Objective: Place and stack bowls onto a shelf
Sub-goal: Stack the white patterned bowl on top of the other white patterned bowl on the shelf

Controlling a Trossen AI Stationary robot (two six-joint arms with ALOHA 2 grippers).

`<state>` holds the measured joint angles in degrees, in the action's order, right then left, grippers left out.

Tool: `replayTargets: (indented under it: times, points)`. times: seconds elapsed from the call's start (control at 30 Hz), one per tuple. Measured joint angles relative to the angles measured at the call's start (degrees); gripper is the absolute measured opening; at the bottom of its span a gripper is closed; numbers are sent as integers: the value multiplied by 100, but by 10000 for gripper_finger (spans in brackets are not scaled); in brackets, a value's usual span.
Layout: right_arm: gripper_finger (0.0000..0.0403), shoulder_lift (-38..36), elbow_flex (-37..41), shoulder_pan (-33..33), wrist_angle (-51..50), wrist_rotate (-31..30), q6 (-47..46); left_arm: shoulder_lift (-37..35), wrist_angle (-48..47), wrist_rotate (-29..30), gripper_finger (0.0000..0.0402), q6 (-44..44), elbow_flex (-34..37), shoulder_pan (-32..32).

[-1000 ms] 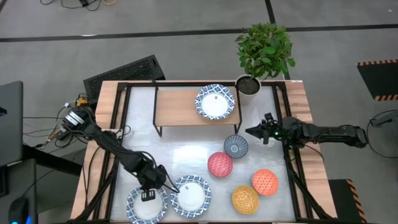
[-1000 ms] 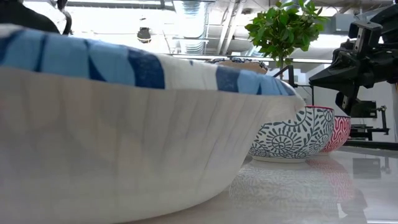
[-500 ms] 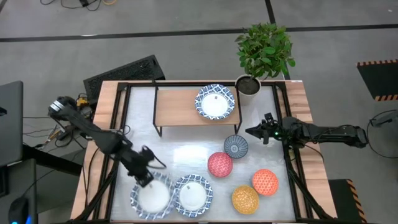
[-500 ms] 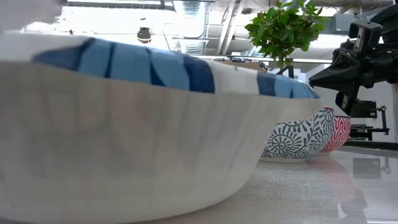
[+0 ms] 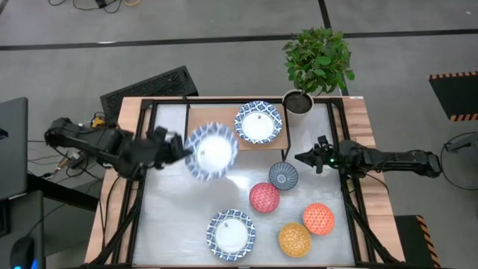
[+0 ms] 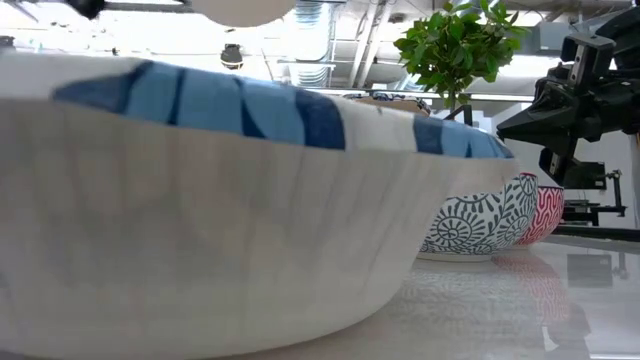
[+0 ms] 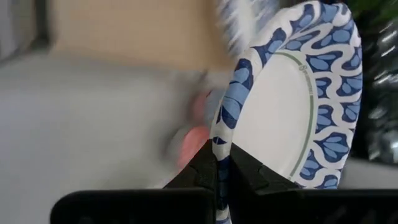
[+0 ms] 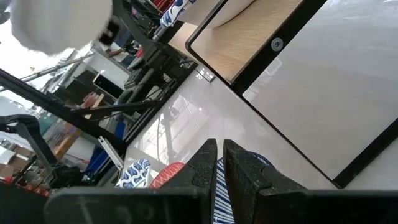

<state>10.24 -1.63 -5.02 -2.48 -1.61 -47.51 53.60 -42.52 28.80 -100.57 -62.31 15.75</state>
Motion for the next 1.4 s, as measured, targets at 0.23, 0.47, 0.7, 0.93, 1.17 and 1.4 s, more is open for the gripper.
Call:
replayTargets:
  times: [0.23,0.47,0.7,0.93,1.17,1.4]
  points:
    - [57,0,0,-2,-2,2,-2,267,1930,-141,0,1059,-70,-1305]
    - [57,0,0,-1,-1,2,-2,869,3167,-752,0,1300,-76,-2047]
    - [57,-2,0,-1,0,2,-4,1590,3924,-1866,0,1482,-78,-2574]
    - [57,0,0,-2,0,4,-6,2263,2750,-2469,0,2318,-1007,-2940]
    - [57,0,0,-2,0,4,-4,3375,-153,-2231,0,4119,-3607,-3235]
    - [57,-2,0,-2,0,4,-7,4525,-1071,-2707,0,5019,-5282,-3652]
